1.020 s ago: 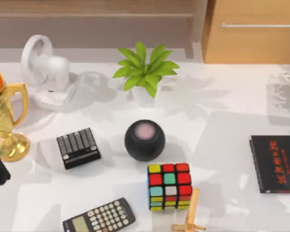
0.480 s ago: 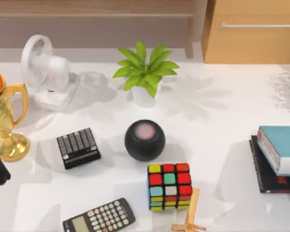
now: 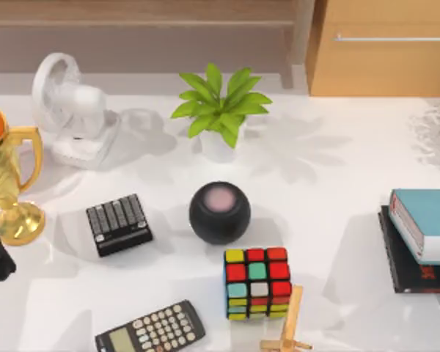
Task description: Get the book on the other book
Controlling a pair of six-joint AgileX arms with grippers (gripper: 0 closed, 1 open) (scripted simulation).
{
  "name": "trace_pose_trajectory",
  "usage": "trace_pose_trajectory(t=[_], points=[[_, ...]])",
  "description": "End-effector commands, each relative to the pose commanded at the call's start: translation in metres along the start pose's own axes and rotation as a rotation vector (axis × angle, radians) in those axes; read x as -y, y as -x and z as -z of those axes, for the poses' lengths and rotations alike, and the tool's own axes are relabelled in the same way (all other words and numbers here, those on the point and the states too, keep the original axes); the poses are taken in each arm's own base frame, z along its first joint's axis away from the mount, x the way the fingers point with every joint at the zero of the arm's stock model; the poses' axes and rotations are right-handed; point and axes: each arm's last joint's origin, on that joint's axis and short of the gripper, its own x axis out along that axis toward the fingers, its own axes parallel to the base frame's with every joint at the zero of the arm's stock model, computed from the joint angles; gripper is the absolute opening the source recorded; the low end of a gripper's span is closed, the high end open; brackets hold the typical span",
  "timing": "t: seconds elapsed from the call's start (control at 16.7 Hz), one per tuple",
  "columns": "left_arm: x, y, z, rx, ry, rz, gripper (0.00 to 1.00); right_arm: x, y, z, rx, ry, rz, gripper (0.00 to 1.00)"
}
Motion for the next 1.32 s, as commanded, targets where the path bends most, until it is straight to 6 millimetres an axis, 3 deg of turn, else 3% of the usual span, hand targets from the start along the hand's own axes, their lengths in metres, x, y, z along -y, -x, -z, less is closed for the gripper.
trace_pose_trajectory(t=[0.3, 1.08, 1.32], points=[[0.0, 0.0, 0.0, 0.0, 0.0, 0.0, 1.0, 0.0001, -0.0012, 0.0001, -0.001, 0.001, 0.0, 0.0], [0.0, 0.0, 0.0, 0.0, 0.0, 0.0, 1.0, 0.0001, -0.0012, 0.0001, -0.001, 0.001, 0.0, 0.98], [0.0, 0.0, 0.0, 0.0, 0.0, 0.0, 1.0, 0.0001, -0.0012, 0.0001, -0.001, 0.001, 0.0, 1.0]])
